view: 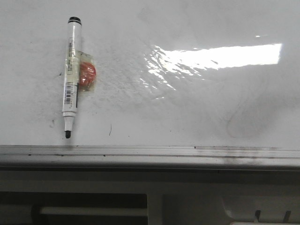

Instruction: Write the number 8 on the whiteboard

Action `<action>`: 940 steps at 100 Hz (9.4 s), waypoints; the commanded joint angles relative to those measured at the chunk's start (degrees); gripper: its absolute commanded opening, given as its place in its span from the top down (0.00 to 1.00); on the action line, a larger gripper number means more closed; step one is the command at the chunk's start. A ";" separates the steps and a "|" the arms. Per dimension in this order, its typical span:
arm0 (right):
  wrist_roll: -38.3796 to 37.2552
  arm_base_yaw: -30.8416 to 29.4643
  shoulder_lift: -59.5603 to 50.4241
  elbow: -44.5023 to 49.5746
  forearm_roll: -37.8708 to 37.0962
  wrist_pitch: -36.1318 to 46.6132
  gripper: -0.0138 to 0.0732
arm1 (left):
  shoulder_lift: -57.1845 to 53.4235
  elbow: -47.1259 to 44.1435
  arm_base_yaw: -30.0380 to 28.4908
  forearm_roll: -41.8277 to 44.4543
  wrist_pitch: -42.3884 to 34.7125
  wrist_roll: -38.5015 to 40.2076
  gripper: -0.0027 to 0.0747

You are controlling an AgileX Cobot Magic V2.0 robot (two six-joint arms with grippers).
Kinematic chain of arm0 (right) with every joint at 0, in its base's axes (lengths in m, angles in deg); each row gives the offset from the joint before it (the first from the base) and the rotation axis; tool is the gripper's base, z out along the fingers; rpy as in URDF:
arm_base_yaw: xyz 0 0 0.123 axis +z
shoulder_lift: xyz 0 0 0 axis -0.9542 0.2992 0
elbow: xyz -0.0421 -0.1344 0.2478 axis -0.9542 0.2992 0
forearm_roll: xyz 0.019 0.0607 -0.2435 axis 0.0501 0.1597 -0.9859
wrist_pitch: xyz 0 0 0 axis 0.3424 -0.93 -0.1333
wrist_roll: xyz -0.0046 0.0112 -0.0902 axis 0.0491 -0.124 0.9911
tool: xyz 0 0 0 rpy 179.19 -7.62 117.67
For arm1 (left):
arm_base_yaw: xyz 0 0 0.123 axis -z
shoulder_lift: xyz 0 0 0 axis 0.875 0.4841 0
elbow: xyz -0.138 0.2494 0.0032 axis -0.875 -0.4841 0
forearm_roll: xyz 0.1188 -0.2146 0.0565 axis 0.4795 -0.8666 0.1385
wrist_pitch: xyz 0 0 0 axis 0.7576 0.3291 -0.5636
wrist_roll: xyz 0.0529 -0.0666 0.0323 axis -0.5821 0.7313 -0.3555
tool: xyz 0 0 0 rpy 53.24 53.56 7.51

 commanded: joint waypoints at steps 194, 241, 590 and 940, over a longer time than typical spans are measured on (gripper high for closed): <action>0.97 -0.32 27.00 -35.64 13.69 -17.22 0.71 | 32.36 26.24 1.06 -48.09 12.54 -33.61 0.52; 0.97 2.32 28.81 -37.98 16.76 -15.97 0.30 | 54.50 28.57 22.11 -65.96 -0.23 -46.26 0.52; 35.03 31.28 50.99 -28.83 27.55 51.30 0.88 | 29.12 26.26 33.77 -73.85 -3.49 -72.12 0.99; 52.66 45.73 59.39 -52.17 50.68 -3.86 0.92 | 61.88 33.88 33.77 -96.07 30.93 -101.70 0.42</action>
